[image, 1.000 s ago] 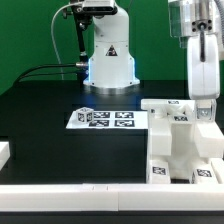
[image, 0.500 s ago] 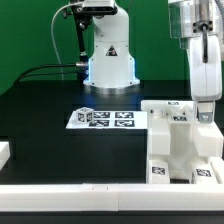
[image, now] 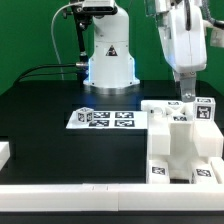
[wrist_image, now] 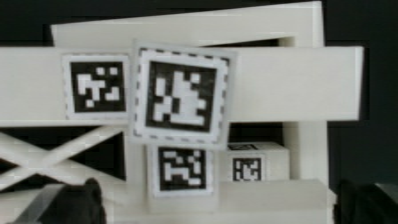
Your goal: Assemble chair
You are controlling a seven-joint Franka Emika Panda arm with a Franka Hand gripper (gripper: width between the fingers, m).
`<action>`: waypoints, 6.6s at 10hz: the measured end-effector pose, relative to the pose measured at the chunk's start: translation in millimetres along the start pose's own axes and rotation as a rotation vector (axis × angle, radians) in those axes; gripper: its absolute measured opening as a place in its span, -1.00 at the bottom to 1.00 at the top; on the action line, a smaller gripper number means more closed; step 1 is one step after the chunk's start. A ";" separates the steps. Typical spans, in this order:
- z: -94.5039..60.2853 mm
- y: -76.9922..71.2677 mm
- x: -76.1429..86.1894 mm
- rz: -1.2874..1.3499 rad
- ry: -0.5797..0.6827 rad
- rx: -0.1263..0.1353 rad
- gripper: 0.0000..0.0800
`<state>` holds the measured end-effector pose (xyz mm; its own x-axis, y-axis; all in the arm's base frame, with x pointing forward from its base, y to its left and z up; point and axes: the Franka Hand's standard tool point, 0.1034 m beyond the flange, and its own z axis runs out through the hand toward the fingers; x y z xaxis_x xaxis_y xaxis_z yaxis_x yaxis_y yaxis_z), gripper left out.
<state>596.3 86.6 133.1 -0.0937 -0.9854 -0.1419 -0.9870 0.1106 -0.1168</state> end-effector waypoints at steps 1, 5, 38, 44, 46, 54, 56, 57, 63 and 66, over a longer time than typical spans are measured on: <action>1.2 0.7 -0.7 -0.004 0.001 -0.003 0.62; 0.2 2.0 10.0 -0.090 0.000 0.010 0.62; -37.2 33.9 157.6 -1.248 -0.065 -0.008 0.62; -2.2 92.1 187.1 -1.255 -0.035 -0.105 0.62; -0.5 95.6 187.6 -1.244 -0.042 -0.106 0.62; 23.2 147.8 193.0 -1.121 -0.080 -0.169 0.62; 27.2 173.2 195.0 -1.230 0.004 -0.182 0.62; 28.6 179.5 194.0 -1.266 0.021 -0.187 0.62; 33.1 196.6 203.8 -1.408 -0.018 -0.214 0.62; 27.7 210.4 214.1 -1.473 -0.014 -0.209 0.62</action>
Offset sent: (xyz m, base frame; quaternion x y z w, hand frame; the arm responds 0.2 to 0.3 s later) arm 0.0000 0.0000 0.0000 0.0000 0.0000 -0.0650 0.9979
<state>372.3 -97.5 51.0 0.9810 -0.1908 -0.0340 -0.1916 -0.9813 -0.0202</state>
